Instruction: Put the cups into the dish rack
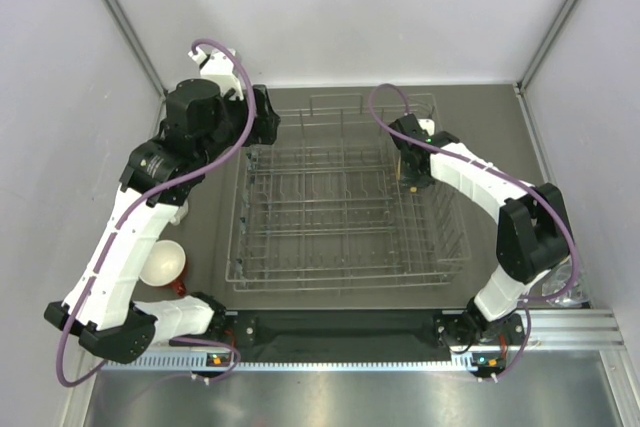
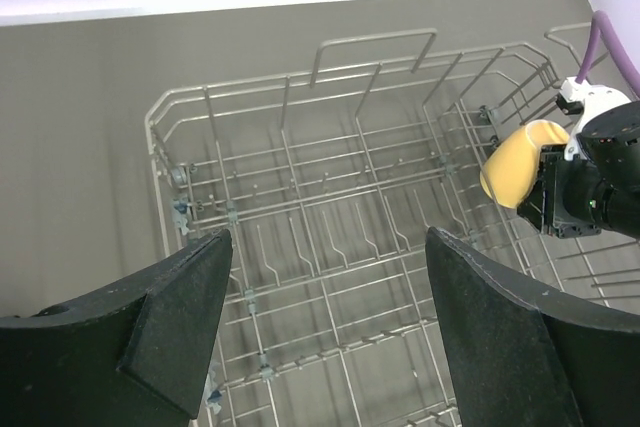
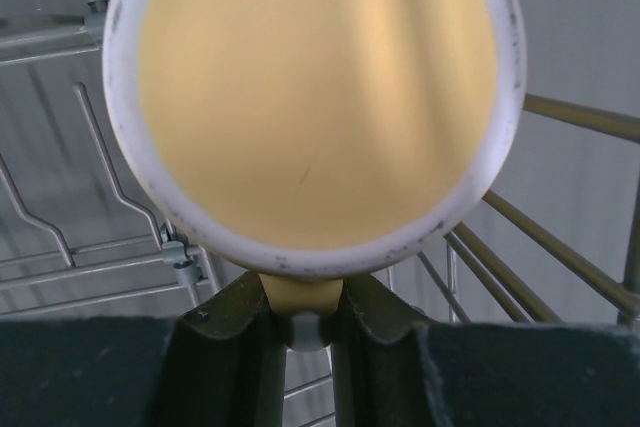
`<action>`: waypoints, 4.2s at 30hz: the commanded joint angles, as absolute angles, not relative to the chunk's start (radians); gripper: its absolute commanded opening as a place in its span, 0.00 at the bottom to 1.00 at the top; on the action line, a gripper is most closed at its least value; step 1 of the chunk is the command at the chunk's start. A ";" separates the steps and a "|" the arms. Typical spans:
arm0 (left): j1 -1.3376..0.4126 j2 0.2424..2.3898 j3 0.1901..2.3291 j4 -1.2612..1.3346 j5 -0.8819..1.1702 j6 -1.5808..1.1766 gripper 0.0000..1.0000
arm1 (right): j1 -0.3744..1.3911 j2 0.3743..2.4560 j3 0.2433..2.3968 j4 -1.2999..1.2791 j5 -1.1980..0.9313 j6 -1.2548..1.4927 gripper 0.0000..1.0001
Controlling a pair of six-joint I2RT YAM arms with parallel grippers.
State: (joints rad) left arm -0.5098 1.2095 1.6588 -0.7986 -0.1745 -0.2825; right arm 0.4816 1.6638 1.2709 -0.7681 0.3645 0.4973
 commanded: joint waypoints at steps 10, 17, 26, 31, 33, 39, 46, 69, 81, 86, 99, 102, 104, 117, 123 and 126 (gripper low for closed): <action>-0.492 1.184 1.667 -0.804 -0.160 -0.298 0.83 | 0.462 1.655 1.272 -0.664 0.380 0.491 0.23; -0.486 1.183 1.666 -0.798 -0.156 -0.301 0.83 | 0.457 1.658 1.272 -0.663 0.357 0.492 0.33; -0.480 1.186 1.672 -0.810 -0.158 -0.302 0.83 | 0.454 1.652 1.272 -0.675 0.345 0.502 0.38; -0.474 1.196 1.677 -0.808 -0.161 -0.304 0.83 | 0.456 1.617 1.269 -0.727 0.310 0.506 0.48; -0.472 1.198 1.671 -0.807 -0.158 -0.305 0.83 | 0.463 1.586 1.269 -0.736 0.284 0.503 0.50; -0.472 1.200 1.640 -0.810 -0.149 -0.345 0.82 | 0.528 1.546 1.322 -0.781 0.172 0.460 0.56; -0.463 1.221 1.605 -0.914 -0.071 -0.562 0.77 | 0.581 1.493 1.394 -0.917 -0.009 0.391 0.62; -0.396 1.124 1.578 -1.235 -0.337 -0.894 0.67 | 0.706 1.060 1.163 -0.887 -0.311 0.456 0.66; -0.108 1.356 1.793 -1.306 -0.275 -0.637 0.68 | 0.718 1.100 1.278 -0.913 -0.301 0.348 0.74; -0.028 1.407 1.763 -1.283 -0.302 -0.640 0.68 | 0.718 1.152 1.325 -0.916 -0.345 0.311 0.75; 0.193 1.488 1.551 -1.062 -0.192 -0.426 0.71 | 0.715 1.152 1.292 -0.925 -0.437 0.233 0.83; 0.201 1.496 1.502 -1.000 -0.183 -0.394 0.72 | 0.713 1.158 1.289 -0.928 -0.471 0.219 0.83; 0.206 1.502 1.474 -0.976 -0.186 -0.365 0.72 | 0.719 1.152 1.279 -0.928 -0.476 0.219 0.83; 0.236 1.574 1.402 -0.936 -0.216 -0.339 0.68 | 0.752 1.109 1.276 -0.976 -0.411 0.187 0.84; 0.255 1.598 1.373 -0.901 -0.201 -0.354 0.61 | 0.750 1.089 1.266 -0.988 -0.400 0.195 0.85; 0.256 1.606 1.339 -0.865 -0.206 -0.362 0.53 | 0.742 1.086 1.270 -0.996 -0.394 0.201 0.85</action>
